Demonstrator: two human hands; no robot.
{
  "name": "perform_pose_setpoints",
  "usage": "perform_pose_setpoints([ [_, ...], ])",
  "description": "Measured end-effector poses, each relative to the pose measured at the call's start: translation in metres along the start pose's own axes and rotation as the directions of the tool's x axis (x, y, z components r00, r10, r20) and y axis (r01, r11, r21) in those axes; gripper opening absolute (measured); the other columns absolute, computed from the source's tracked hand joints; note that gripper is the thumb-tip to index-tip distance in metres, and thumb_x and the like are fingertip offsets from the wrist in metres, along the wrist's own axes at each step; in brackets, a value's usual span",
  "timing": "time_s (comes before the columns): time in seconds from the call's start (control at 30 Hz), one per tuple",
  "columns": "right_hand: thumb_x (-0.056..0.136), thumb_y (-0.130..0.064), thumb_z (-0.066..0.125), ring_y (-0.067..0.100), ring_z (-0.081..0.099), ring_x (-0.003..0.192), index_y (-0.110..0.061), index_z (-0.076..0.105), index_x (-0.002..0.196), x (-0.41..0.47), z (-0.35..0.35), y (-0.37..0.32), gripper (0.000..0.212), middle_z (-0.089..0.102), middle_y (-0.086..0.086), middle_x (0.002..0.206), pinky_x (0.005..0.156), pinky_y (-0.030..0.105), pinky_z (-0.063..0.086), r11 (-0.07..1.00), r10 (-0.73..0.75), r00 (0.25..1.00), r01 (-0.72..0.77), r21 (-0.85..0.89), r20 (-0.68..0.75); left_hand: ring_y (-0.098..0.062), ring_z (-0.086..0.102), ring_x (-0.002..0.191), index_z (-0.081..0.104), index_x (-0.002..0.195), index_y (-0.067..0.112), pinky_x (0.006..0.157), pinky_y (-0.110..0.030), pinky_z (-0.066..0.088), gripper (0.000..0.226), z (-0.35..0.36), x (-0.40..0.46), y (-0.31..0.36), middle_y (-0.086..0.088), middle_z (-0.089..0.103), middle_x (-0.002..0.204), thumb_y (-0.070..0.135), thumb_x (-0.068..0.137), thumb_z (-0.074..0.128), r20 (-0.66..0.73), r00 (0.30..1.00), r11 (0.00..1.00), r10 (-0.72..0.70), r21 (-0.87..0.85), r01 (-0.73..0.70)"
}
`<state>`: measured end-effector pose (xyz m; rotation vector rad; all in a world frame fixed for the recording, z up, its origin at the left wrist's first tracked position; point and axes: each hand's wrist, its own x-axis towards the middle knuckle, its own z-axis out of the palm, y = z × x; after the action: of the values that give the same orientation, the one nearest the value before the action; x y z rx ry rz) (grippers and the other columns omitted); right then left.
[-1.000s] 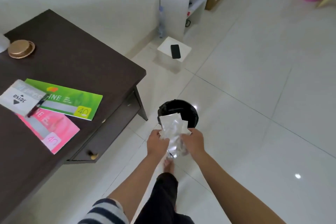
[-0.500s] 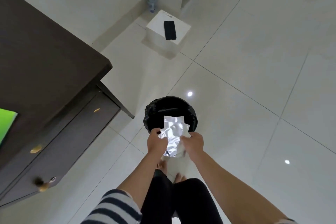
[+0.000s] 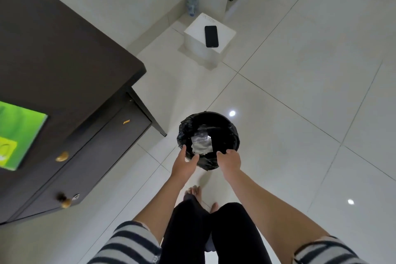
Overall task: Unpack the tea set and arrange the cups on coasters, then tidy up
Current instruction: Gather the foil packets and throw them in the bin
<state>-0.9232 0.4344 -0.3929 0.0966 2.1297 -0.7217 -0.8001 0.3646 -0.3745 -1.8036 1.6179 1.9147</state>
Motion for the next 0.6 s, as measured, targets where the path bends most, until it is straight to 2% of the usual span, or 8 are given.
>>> perform_pose_setpoints([
  [0.13,0.093,-0.016,0.052,0.028,0.05,0.123,-0.002,0.049,0.134,-0.059,-0.02,-0.024,0.043,0.055,0.011,0.131,0.091,0.026,0.037,0.995,-0.093,0.996,0.093,-0.02,0.017,-0.016,0.03,0.139,0.028,0.147,0.024,0.109,-0.029,0.029,0.061,-0.022,-0.052,0.033,0.004,0.031,0.152,0.033,0.093,0.054,-0.095,0.995,0.998,0.04,-0.048,-0.045],
  [0.23,0.091,-0.01,0.052,0.02,0.051,0.092,-0.013,0.055,0.106,-0.112,-0.035,-0.055,0.016,0.054,0.003,0.093,0.081,0.022,0.033,0.984,-0.168,0.985,0.164,0.074,0.048,-0.017,0.037,0.134,0.038,0.141,0.022,0.109,-0.034,0.033,0.053,-0.042,-0.098,0.063,0.0,0.04,0.146,0.033,0.092,0.054,-0.197,0.977,0.994,0.087,-0.046,-0.097],
  [0.3,0.088,-0.006,0.052,0.016,0.048,0.08,-0.016,0.056,0.094,-0.149,-0.039,-0.078,0.012,0.053,-0.002,0.083,0.08,0.024,0.035,0.963,-0.224,0.974,0.216,0.163,0.034,-0.017,0.045,0.125,0.045,0.135,0.017,0.103,-0.031,0.038,0.045,-0.057,-0.127,0.081,-0.001,0.048,0.136,0.03,0.093,0.053,-0.276,0.951,0.987,0.137,-0.041,-0.154],
  [0.37,0.088,-0.01,0.054,0.018,0.056,0.083,-0.019,0.058,0.102,-0.188,-0.04,-0.103,0.017,0.06,-0.001,0.091,0.075,0.024,0.043,0.949,-0.253,0.967,0.24,0.207,0.038,-0.017,0.051,0.109,0.053,0.119,0.01,0.089,-0.024,0.038,0.03,-0.076,-0.154,0.098,-0.001,0.056,0.115,0.025,0.092,0.052,-0.379,0.902,0.973,0.208,-0.018,-0.232],
  [0.43,0.087,-0.016,0.054,0.022,0.063,0.09,-0.015,0.06,0.11,-0.219,-0.035,-0.127,0.023,0.066,0.001,0.099,0.08,0.03,0.051,0.933,-0.323,0.944,0.306,0.191,0.066,-0.016,0.051,0.096,0.054,0.111,0.011,0.081,-0.021,0.033,0.021,-0.095,-0.178,0.116,0.002,0.055,0.098,0.018,0.092,0.051,-0.492,0.846,0.965,0.207,-0.04,-0.259],
  [0.47,0.088,-0.016,0.053,0.022,0.063,0.092,-0.014,0.061,0.113,-0.232,-0.031,-0.139,0.026,0.066,0.002,0.1,0.082,0.03,0.051,0.913,-0.388,0.917,0.369,0.174,0.09,-0.016,0.053,0.094,0.055,0.114,0.011,0.08,-0.02,0.034,0.023,-0.105,-0.187,0.123,0.003,0.057,0.094,0.016,0.091,0.051,-0.548,0.816,0.961,0.184,-0.072,-0.266],
  [0.53,0.091,-0.014,0.051,0.017,0.059,0.092,-0.013,0.061,0.112,-0.254,-0.019,-0.165,0.023,0.064,0.0,0.101,0.076,0.02,0.045,0.848,-0.529,0.837,0.514,0.128,0.139,-0.02,0.058,0.092,0.056,0.116,0.01,0.078,-0.022,0.036,0.028,-0.129,-0.199,0.134,0.004,0.061,0.088,0.014,0.089,0.051,-0.64,0.757,0.948,0.13,-0.143,-0.284],
  [0.6,0.092,-0.013,0.05,0.015,0.056,0.094,-0.012,0.062,0.113,-0.272,-0.005,-0.19,0.024,0.061,-0.002,0.1,0.078,0.02,0.039,0.787,-0.616,0.769,0.61,0.09,0.171,-0.024,0.06,0.094,0.058,0.114,0.009,0.078,-0.022,0.036,0.028,-0.157,-0.203,0.137,-0.001,0.064,0.089,0.013,0.088,0.05,-0.707,0.701,0.945,0.094,-0.157,-0.286],
])
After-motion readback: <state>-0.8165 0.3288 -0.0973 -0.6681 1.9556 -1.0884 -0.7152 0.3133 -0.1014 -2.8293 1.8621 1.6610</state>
